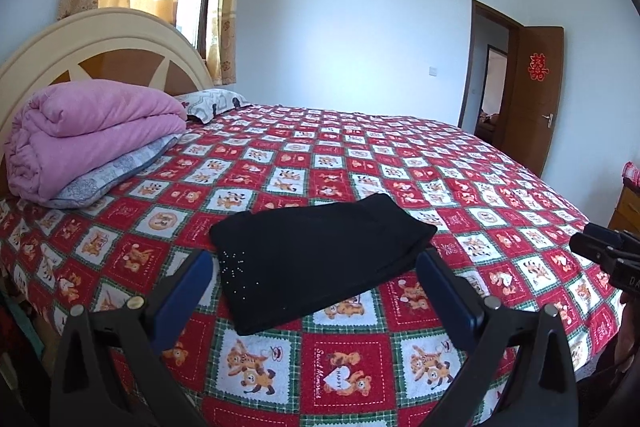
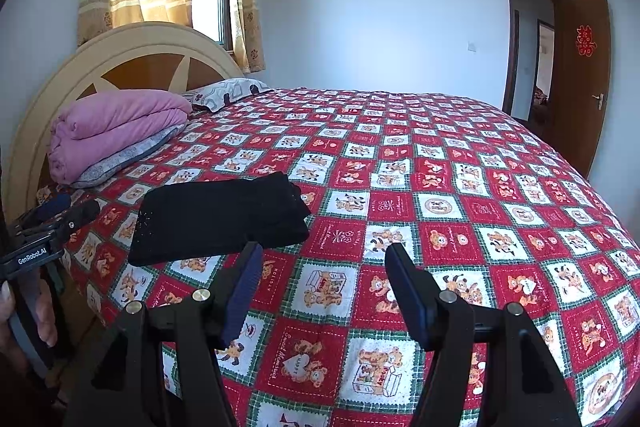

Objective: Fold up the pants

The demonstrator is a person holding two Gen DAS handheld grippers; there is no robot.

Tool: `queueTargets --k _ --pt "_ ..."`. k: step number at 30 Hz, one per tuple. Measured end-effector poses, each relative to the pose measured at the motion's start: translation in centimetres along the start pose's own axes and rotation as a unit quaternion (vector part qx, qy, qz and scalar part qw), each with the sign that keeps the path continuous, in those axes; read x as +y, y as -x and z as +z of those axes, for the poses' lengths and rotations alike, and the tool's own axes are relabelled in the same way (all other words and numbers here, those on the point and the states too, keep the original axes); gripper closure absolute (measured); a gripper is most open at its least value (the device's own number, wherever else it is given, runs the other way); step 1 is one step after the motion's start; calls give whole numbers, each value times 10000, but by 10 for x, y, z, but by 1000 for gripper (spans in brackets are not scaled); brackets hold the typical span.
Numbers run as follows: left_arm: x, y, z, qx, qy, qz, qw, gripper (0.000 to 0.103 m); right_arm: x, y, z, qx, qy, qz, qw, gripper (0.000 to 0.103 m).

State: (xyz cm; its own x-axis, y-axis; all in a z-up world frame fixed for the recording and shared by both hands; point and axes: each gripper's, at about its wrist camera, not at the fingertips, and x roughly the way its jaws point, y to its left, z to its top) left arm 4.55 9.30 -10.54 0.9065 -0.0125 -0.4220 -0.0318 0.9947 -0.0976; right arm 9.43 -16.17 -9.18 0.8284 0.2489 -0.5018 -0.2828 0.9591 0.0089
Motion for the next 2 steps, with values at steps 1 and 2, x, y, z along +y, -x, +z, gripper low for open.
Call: queueTargets --k 1,2 --pt "0 0 0 7 -6 14 10000 0 0 0 0 4 3 -5 10000 38" --pt "0 -1 0 21 6 -2 10000 0 0 0 -1 6 2 -6 10000 38"
